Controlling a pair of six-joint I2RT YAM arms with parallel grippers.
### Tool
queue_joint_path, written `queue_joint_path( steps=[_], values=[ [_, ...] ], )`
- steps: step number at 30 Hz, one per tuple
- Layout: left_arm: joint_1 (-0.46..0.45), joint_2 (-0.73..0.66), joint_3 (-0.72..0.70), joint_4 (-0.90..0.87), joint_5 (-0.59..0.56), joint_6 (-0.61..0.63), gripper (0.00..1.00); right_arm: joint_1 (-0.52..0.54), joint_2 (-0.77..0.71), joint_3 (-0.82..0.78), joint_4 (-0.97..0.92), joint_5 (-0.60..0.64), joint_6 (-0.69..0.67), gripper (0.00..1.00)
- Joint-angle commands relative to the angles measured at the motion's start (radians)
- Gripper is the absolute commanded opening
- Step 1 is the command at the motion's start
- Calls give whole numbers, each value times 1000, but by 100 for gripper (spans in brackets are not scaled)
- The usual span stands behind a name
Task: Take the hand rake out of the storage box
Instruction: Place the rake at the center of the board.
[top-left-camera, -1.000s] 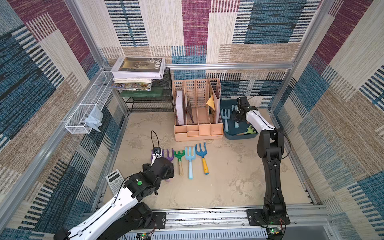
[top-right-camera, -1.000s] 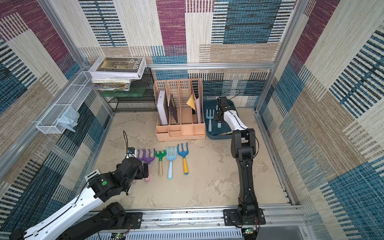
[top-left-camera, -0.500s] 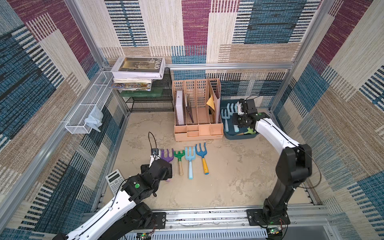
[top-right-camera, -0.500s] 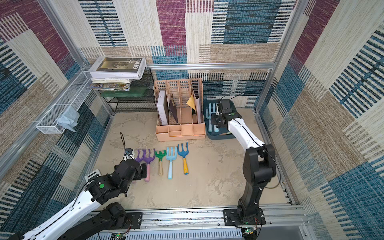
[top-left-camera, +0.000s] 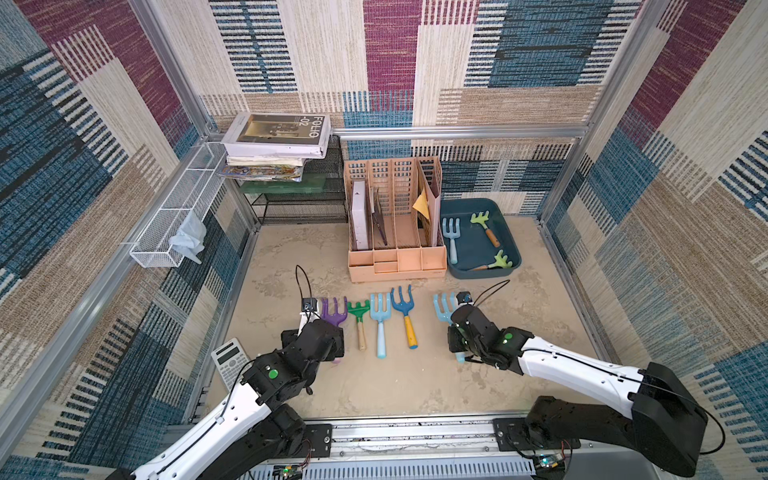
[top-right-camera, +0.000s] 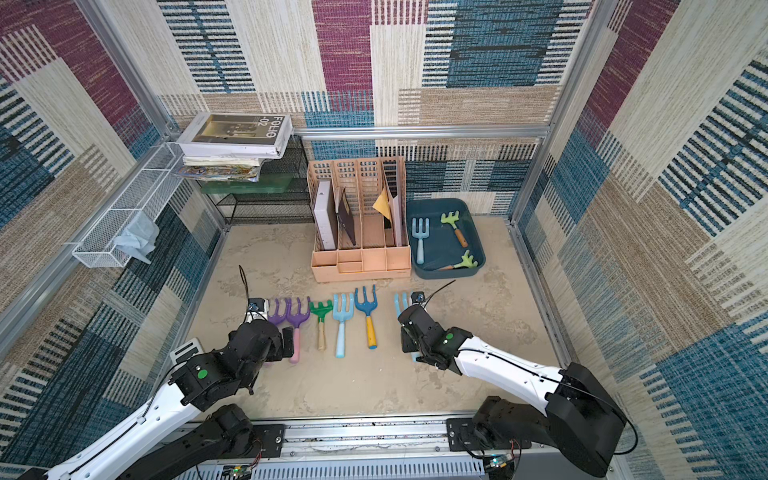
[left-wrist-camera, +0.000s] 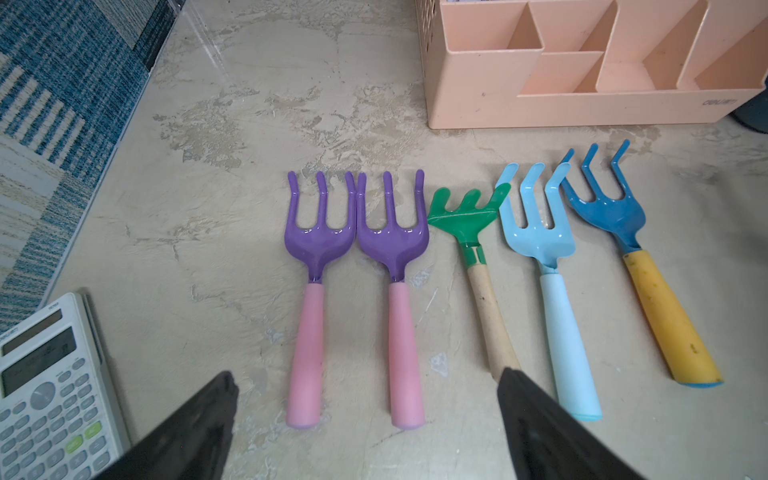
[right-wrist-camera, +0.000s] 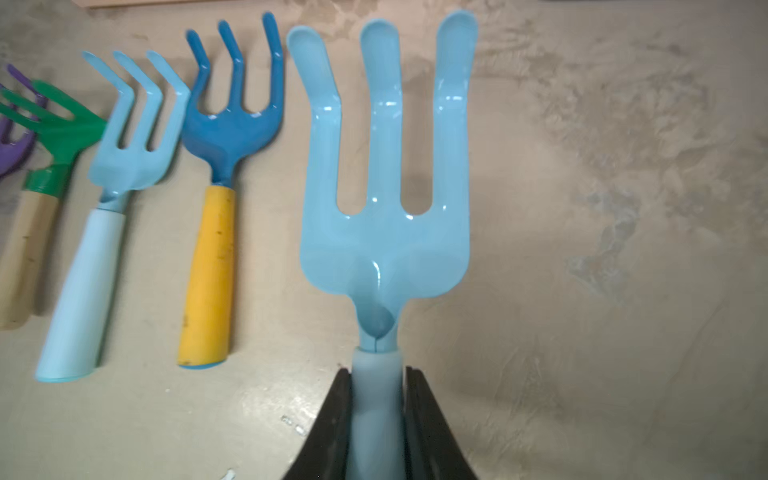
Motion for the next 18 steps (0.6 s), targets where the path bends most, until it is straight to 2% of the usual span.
queue_joint_path(
  steps=[1,13,18],
  values=[
    [1,-1,2,13,7,-5,99,-7,43,-14,139,-20,50,1],
    [0,-40,-16,18,17,-10,99,-32,311,117,220,-27,7,0],
    [0,-42,-19,20,19,-9,99,-24,404,169,196,-14,8,2]
  ],
)
